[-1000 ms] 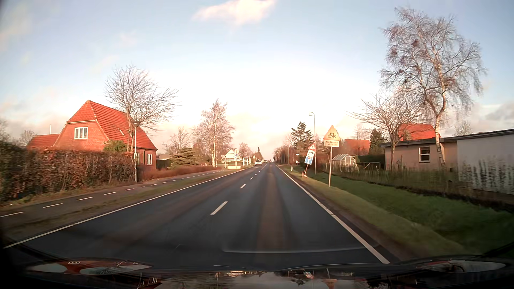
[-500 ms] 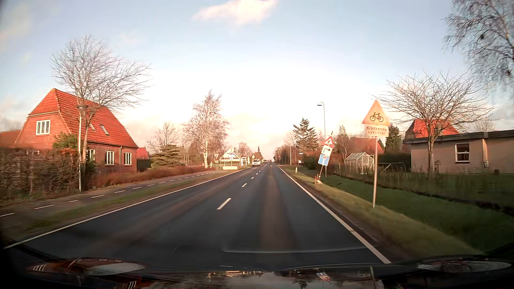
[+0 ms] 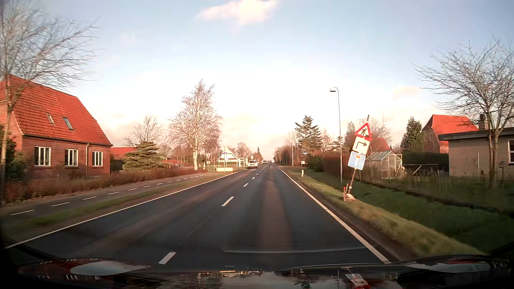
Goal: Follow the waypoints while adhering to traffic rules and regulations
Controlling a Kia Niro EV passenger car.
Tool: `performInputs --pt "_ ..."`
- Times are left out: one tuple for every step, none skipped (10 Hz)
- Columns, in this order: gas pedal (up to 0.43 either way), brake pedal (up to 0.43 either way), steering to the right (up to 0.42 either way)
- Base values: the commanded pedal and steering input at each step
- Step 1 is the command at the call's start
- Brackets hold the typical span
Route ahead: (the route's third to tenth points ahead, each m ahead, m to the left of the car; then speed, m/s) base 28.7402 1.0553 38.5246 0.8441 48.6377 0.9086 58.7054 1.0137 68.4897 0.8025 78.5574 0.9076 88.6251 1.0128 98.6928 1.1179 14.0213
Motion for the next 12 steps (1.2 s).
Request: performInputs --pt "0.15 0.0 0.001" --pt "0.15 0.0 0.001" --pt "0.15 0.0 0.001" --pt "0.15 0.0 0.002" --pt "0.15 0.0 0.001" --pt "0.15 0.0 0.001" --pt "0.157 0.0 0.001" --pt "0.157 0.0 0.002" --pt "0.157 0.0 0.002" --pt "0.157 0.0 0.003" --pt "0.157 0.0 0.003" --pt "0.157 0.0 0.003"
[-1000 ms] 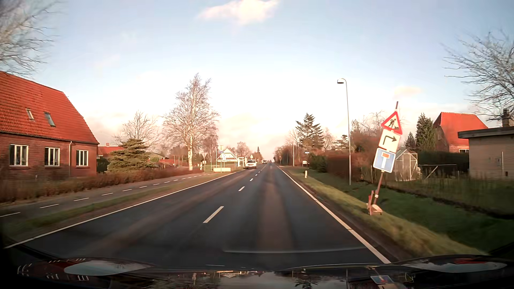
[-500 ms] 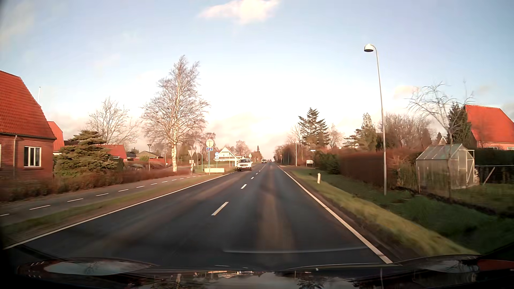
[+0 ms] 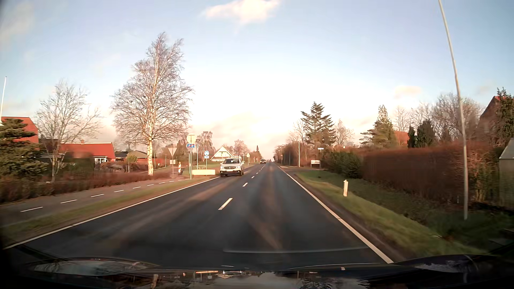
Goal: Follow the waypoints while adhering to traffic rules and regulations
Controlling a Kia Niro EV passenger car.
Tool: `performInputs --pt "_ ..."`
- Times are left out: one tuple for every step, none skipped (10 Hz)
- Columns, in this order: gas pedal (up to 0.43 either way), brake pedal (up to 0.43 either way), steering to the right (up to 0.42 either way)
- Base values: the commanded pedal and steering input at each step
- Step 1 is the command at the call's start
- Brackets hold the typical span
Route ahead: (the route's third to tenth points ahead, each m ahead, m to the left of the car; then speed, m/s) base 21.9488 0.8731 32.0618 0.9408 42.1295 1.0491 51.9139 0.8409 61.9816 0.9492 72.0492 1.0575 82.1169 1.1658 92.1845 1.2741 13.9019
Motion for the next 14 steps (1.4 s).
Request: performInputs --pt "0.157 0.0 0.003" --pt "0.157 0.0 0.003" --pt "0.157 0.0 0.003" --pt "0.157 0.0 0.003" --pt "0.157 0.0 0.003" --pt "0.157 0.0 0.003" --pt "0.157 0.0 0.003" --pt "0.157 0.0 0.003" --pt "0.157 0.0 0.003" --pt "0.157 0.0 0.002" --pt "0.157 0.0 0.001" --pt "0.157 0.0 0.0" --pt "0.157 0.0 0.0" --pt "0.157 0.0 0.001"
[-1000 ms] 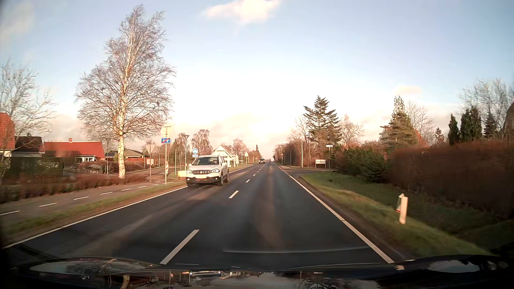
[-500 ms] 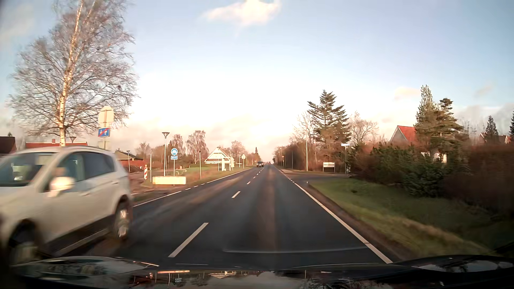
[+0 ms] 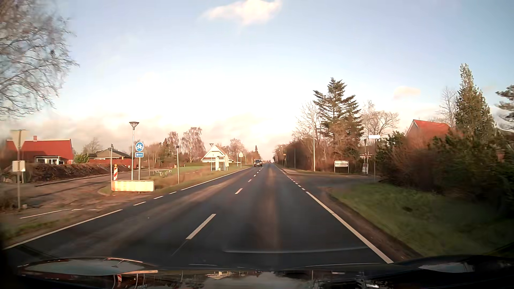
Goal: Follow the waypoints while adhering to traffic rules and regulations
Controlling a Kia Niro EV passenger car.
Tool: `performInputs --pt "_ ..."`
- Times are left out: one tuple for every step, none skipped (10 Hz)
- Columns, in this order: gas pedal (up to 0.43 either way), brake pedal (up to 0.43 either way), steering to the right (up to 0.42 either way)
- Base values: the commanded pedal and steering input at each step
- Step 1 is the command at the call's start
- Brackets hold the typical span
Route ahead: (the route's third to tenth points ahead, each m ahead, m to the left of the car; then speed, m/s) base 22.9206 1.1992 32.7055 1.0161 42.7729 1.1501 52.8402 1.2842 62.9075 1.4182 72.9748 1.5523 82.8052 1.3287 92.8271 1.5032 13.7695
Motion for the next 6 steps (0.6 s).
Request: performInputs --pt "0.157 0.0 0.0" --pt "0.157 0.0 0.002" --pt "0.157 0.0 0.003" --pt "0.157 0.0 0.003" --pt "0.157 0.0 0.003" --pt "0.157 0.0 0.003"
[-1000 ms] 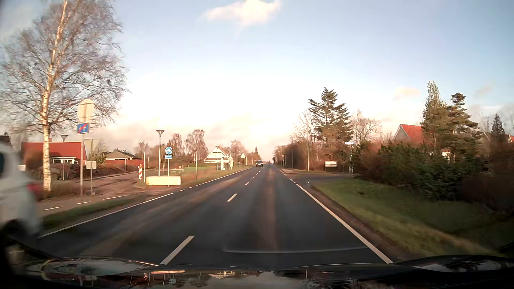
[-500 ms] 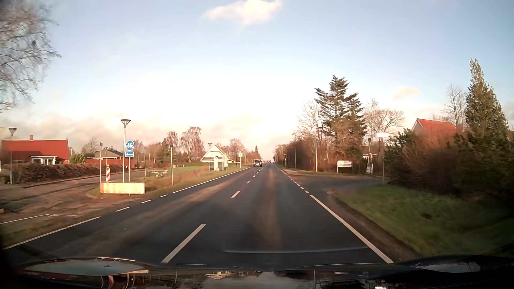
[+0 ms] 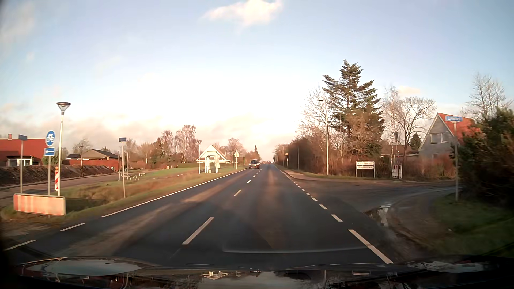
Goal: Follow the waypoints while adhering to traffic rules and regulations
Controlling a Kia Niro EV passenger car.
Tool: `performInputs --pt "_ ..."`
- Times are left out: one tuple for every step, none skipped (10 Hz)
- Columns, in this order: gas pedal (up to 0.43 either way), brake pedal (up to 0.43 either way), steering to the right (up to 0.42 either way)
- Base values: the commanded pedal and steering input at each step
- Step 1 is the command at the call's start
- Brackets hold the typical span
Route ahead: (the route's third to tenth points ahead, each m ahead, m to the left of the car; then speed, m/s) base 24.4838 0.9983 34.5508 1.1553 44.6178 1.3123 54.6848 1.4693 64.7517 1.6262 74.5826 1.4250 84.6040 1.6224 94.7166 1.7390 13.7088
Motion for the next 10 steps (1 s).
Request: performInputs --pt "0.157 0.0 0.003" --pt "0.157 0.0 0.004" --pt "0.157 0.0 0.003" --pt "0.157 0.0 0.003" --pt "0.157 0.0 0.003" --pt "0.157 0.0 0.003" --pt "0.157 0.0 0.003" --pt "0.157 0.0 0.003" --pt "0.169 0.0 0.003" --pt "0.169 0.0 0.003"
